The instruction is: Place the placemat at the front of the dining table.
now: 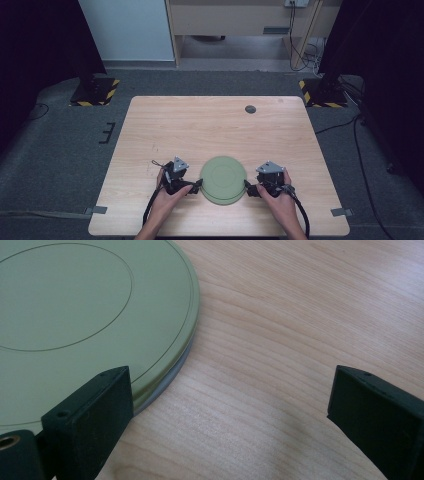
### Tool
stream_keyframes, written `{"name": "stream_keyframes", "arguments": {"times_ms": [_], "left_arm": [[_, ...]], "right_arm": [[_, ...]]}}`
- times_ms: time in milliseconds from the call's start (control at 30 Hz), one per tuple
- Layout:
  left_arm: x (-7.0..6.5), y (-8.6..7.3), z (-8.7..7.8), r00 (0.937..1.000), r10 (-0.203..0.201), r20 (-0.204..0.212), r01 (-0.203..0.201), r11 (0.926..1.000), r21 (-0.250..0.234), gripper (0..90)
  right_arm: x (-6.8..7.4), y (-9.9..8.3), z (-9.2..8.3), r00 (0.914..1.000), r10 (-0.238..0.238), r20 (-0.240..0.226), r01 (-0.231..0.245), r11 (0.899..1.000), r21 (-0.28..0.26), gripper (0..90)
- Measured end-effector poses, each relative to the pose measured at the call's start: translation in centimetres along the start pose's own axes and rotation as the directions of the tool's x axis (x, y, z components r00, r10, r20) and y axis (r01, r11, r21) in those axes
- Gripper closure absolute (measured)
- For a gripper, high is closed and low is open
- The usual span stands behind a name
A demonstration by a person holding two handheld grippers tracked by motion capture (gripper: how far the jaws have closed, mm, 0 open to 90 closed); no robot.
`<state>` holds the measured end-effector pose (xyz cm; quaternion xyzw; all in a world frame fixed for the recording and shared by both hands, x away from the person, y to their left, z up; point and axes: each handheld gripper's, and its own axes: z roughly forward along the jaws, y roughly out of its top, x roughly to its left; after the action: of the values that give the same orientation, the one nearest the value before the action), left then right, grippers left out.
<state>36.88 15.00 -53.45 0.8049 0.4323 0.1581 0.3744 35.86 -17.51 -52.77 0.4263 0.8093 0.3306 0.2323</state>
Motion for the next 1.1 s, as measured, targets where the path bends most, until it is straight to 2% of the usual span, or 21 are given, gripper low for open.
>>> {"name": "stream_keyframes", "arguments": {"times_ms": [267, 367, 533, 633, 667, 800, 967, 1100], "left_arm": [[0.07, 0.32, 0.31, 0.9996, 0.007, -0.027, -0.007, 0.9999, -0.012, 0.1], [0.03, 0.30, 0.24, 0.9997, -0.005, -0.022, 0.005, 0.9999, -0.012, 1.0], [-0.44, 0.16, -0.31, 0.9997, 0.026, 0.001, -0.026, 0.9997, -0.003, 2.0], [-0.74, 0.16, -0.13, 0.9995, 0.032, 0.007, -0.032, 0.9995, -0.002, 2.1], [-0.81, 0.17, -0.05, 0.9994, 0.035, -0.002, -0.035, 0.9994, -0.001, 1.8], [-0.54, 0.21, 0.11, 0.9998, 0.017, 0.007, -0.017, 0.9999, 0.001, 0.0], [-0.58, 0.46, 0.32, 0.9997, 0.020, -0.017, -0.020, 0.9998, -0.004, 0.0], [-0.44, 0.55, 0.54, 0.9997, 0.007, -0.023, -0.007, 0.9999, -0.012, 0.0]], "right_arm": [[-0.20, 0.24, 0.50, 0.9991, 0.031, 0.030, -0.030, 0.999, -0.011, 4.2], [-0.28, 0.21, 0.48, 0.9989, 0.043, 0.021, -0.043, 0.999, -0.010, 5.9], [0.26, 0.08, -0.10, 0.9999, 0.008, -0.011, -0.008, 1.000, -0.003, 5.4], [0.61, 0.08, -0.09, 1.0000, -0.006, -0.007, 0.006, 1.000, -0.004, 4.8], [0.59, 0.09, -0.08, 1.0000, -0.001, -0.010, 0.001, 1.000, -0.002, 4.5], [0.46, 0.12, 0.02, 0.9999, 0.006, -0.010, -0.006, 1.000, -0.003, 4.0], [0.32, 0.34, 0.37, 0.9997, 0.023, 0.011, -0.023, 1.000, -0.010, 3.9], [0.18, 0.47, 0.65, 0.9991, 0.034, 0.025, -0.033, 0.999, -0.017, 3.8]]}}
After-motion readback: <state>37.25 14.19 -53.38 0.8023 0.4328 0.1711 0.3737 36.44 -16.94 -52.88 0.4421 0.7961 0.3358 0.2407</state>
